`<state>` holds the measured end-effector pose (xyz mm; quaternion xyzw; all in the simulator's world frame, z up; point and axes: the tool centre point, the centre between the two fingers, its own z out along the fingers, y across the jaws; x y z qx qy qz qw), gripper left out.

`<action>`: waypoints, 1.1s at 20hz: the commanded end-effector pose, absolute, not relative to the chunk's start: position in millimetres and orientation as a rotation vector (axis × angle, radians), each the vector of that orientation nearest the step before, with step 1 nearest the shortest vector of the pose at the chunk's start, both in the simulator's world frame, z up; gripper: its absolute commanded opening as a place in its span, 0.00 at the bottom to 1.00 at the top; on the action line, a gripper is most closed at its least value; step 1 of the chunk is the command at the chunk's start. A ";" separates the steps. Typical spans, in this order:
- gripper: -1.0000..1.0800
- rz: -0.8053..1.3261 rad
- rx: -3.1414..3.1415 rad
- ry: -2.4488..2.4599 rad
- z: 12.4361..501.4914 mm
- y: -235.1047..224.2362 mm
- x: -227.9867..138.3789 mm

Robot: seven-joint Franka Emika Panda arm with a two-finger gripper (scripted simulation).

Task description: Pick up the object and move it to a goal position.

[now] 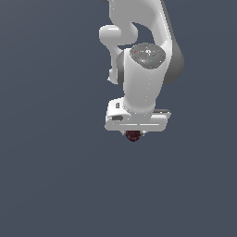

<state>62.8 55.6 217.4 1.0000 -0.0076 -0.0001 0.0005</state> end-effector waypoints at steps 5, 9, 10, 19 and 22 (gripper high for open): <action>0.00 0.000 3.141 -0.025 256.8 81.4 84.4; 0.00 0.000 3.141 -0.025 276.0 94.5 95.7; 0.00 0.000 3.141 -0.025 280.4 97.5 98.3; 0.00 0.000 3.141 -0.025 313.0 119.6 118.2; 0.00 0.000 3.141 -0.025 321.0 125.1 123.3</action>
